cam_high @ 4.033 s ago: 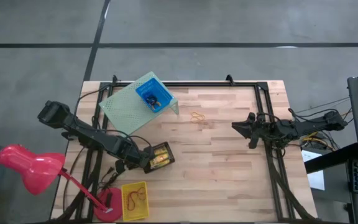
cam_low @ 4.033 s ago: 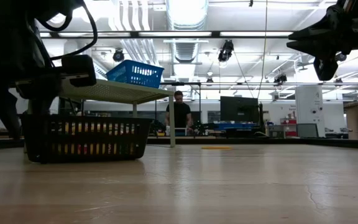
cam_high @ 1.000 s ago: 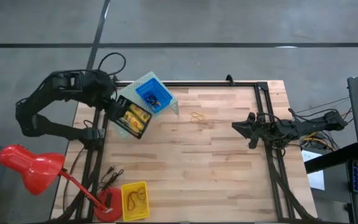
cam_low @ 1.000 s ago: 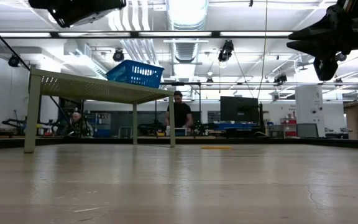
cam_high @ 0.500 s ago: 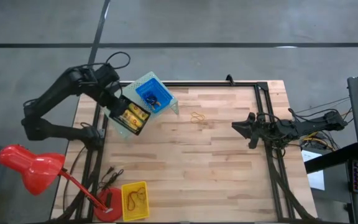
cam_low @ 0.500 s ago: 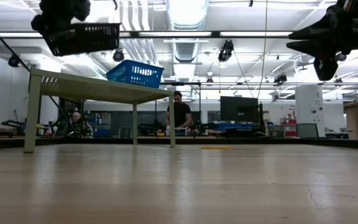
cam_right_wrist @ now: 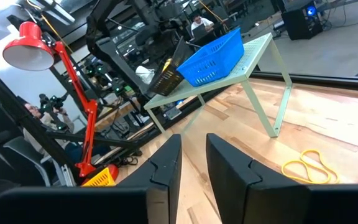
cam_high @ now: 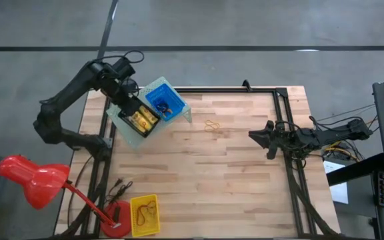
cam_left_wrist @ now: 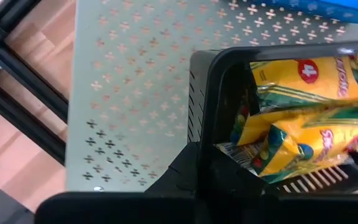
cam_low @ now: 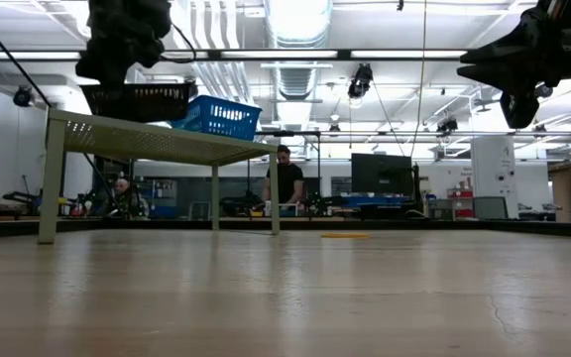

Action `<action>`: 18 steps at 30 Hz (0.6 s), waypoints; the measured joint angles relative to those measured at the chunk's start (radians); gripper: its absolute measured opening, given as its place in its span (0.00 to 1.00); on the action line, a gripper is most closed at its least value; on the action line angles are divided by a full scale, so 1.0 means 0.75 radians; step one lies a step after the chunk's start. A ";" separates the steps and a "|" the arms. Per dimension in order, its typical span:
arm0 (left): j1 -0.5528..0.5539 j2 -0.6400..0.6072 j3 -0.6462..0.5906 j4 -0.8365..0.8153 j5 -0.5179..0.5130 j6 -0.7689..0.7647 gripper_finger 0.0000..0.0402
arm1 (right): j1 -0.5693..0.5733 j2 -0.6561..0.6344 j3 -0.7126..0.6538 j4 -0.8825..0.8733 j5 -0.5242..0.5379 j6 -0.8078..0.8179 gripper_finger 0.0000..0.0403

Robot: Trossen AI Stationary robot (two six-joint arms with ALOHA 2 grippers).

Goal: Pick & Place Office Desk Supplies
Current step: Put the black basket on the shelf

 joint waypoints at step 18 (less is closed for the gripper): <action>0.049 0.099 0.015 -0.001 -0.017 0.189 0.03 | 0.000 0.000 0.000 0.000 0.000 0.000 0.18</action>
